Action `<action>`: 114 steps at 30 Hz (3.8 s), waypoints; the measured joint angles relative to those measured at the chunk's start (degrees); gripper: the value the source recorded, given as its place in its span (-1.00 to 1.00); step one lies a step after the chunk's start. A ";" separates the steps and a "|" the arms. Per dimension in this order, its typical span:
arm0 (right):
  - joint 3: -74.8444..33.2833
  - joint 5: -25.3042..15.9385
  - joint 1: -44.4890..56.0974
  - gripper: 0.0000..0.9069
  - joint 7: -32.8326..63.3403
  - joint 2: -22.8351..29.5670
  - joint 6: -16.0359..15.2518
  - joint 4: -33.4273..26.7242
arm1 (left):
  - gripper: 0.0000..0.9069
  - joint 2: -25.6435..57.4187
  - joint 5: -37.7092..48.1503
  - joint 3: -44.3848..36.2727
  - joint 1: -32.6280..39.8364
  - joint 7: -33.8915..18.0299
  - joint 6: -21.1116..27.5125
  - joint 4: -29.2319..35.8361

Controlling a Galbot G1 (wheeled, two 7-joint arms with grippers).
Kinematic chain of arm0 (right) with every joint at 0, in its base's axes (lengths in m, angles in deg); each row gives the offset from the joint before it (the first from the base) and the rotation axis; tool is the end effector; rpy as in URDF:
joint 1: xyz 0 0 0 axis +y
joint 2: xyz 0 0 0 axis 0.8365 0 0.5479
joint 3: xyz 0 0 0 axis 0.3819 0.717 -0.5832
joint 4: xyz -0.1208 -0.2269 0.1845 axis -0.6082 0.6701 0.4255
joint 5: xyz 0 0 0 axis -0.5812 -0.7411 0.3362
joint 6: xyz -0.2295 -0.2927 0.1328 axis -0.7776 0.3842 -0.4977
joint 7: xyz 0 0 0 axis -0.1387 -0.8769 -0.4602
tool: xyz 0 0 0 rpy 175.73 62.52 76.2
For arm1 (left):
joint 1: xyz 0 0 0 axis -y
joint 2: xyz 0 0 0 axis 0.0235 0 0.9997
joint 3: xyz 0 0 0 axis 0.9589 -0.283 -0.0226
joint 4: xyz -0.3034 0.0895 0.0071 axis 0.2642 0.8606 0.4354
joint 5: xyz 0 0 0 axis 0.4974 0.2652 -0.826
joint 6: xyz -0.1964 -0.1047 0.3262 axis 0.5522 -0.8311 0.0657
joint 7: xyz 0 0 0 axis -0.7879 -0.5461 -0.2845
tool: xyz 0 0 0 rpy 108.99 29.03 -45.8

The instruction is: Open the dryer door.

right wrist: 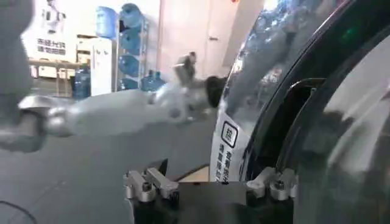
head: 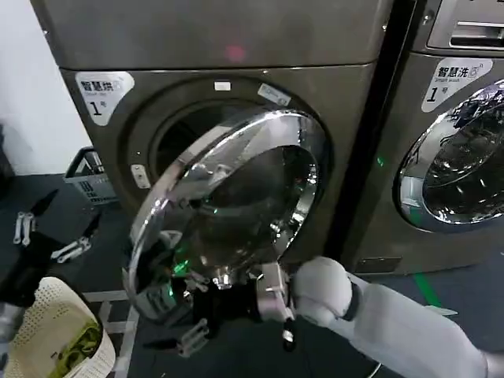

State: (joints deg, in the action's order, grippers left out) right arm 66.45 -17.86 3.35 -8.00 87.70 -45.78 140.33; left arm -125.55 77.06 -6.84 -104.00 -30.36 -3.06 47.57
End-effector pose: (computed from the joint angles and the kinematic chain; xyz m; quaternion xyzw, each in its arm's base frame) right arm 0.3148 0.1002 -0.1201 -0.7374 0.6677 -0.1017 0.0110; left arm 0.3169 0.1961 -0.1438 0.2142 0.9118 0.2517 0.2438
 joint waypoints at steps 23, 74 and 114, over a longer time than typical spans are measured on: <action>-30.16 -1.54 26.26 1.00 8.32 -7.76 1.87 11.86 | 1.00 6.30 -1.25 -18.28 8.81 3.80 -3.68 -2.88; -102.17 -30.42 76.59 1.00 50.89 48.73 9.87 14.35 | 1.00 -9.54 -2.70 -62.58 40.17 3.90 -10.56 -19.48; -125.87 -30.91 68.35 1.00 59.26 48.69 8.25 -2.88 | 1.00 -33.39 -8.19 -76.11 53.51 0.70 -9.67 -40.49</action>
State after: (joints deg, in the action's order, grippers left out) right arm -59.42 -48.77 71.70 51.25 136.39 -37.52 137.46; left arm -158.94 68.87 -82.95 -50.49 -29.66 -12.74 7.08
